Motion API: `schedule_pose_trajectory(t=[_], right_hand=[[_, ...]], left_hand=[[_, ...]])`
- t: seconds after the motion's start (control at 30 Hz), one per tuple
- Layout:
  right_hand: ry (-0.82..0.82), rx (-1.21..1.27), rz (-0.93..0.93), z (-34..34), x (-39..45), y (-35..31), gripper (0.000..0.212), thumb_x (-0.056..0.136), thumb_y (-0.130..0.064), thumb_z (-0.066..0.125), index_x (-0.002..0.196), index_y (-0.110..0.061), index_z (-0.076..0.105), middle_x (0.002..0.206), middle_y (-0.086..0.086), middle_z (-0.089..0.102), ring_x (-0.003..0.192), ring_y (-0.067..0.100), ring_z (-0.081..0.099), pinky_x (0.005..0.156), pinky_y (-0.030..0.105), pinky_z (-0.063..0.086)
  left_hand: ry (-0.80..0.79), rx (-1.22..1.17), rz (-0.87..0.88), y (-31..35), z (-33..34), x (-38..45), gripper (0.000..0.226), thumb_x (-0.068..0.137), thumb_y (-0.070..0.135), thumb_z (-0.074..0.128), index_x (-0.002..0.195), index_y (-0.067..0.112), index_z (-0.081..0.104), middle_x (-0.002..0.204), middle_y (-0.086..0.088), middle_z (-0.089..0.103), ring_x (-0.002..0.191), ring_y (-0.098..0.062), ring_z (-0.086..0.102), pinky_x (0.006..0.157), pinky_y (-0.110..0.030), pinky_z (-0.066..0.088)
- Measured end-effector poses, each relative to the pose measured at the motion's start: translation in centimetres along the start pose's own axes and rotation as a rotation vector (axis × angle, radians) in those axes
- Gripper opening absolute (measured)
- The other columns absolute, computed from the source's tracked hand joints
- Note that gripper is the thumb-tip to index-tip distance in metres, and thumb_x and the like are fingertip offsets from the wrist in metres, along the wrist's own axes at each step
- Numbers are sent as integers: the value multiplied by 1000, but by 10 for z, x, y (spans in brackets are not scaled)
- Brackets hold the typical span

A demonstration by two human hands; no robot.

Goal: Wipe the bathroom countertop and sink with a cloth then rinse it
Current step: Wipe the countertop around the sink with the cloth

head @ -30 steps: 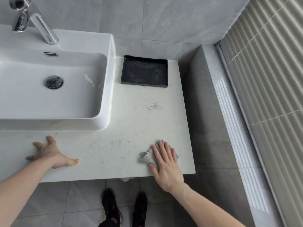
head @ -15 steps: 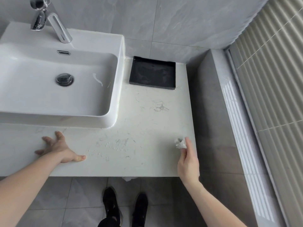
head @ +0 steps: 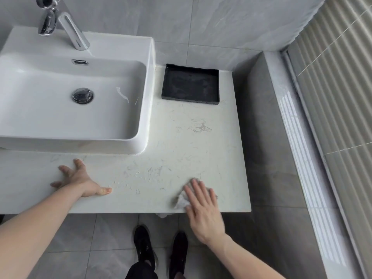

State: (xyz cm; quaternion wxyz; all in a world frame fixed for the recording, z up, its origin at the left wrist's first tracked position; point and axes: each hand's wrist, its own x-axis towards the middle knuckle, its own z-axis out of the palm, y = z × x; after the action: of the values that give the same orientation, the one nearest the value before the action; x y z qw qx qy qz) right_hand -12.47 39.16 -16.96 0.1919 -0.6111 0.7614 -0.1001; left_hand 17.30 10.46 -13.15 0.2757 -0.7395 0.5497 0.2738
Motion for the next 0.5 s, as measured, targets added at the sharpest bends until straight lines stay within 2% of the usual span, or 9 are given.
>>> schedule_pose_trajectory(t=[0.07, 0.13, 0.2, 0.27, 0.3, 0.37, 0.43, 0.5], right_hand=[[39, 23, 117, -15, -5, 36, 58, 111, -39, 28, 166, -33, 12, 175, -9, -3, 161, 14, -8, 131, 47, 3], [83, 68, 234, -28, -8, 70, 56, 107, -30, 33, 163, -26, 29, 174, -5, 12, 161, 17, 5, 129, 53, 17], [174, 136, 323, -38, -8, 95, 53, 107, -22, 37, 160, -20, 39, 172, -4, 22, 160, 18, 17, 124, 51, 31], [266, 236, 480, -50, 3, 102, 48, 111, -21, 37, 158, -24, 42, 168, -16, 20, 157, 15, 25, 113, 43, 45], [302, 279, 561, -53, 11, 100, 47, 111, -22, 38, 158, -28, 42, 166, -23, 19, 156, 15, 28, 108, 41, 47], [364, 347, 595, -53, 30, 83, 46, 111, -19, 41, 156, -27, 44, 165, -22, 24, 154, 17, 34, 114, 45, 43], [371, 386, 454, -42, 48, 54, 47, 110, -12, 43, 156, -20, 45, 168, -12, 29, 155, 13, 30, 124, 47, 32], [282, 381, 257, -26, 63, 15, 48, 110, -10, 43, 157, -18, 43, 170, -6, 28, 158, 8, 19, 130, 42, 18]], left_hand=[[0, 7, 3, -1, 0, 0, 187, 15, 78, 87, 154, 25, -28, 162, -20, -26, 154, -45, -5, 119, -66, 11], [3, 20, 3, -1, 0, 0, 187, 16, 79, 86, 154, 25, -28, 162, -20, -25, 154, -44, -6, 119, -66, 12], [-2, 28, -1, -1, -1, 0, 188, 14, 80, 84, 153, 24, -29, 162, -20, -25, 154, -44, -7, 118, -67, 13], [-13, 16, -10, 0, -2, 1, 189, 13, 79, 85, 152, 26, -31, 161, -20, -27, 153, -46, -6, 118, -68, 13], [-19, 13, -14, 0, -2, 2, 189, 13, 79, 85, 152, 26, -31, 161, -20, -28, 153, -47, -5, 117, -68, 14], [-31, 16, -20, 0, -2, 3, 191, 9, 80, 82, 151, 26, -33, 161, -20, -28, 153, -48, -4, 117, -69, 16], [-43, 17, -30, 0, -2, 4, 191, 7, 81, 80, 150, 27, -35, 160, -20, -30, 152, -50, -4, 117, -69, 16], [-43, 5, -33, 0, -2, 5, 191, 8, 80, 82, 149, 28, -36, 159, -18, -32, 152, -50, -5, 117, -69, 16]])
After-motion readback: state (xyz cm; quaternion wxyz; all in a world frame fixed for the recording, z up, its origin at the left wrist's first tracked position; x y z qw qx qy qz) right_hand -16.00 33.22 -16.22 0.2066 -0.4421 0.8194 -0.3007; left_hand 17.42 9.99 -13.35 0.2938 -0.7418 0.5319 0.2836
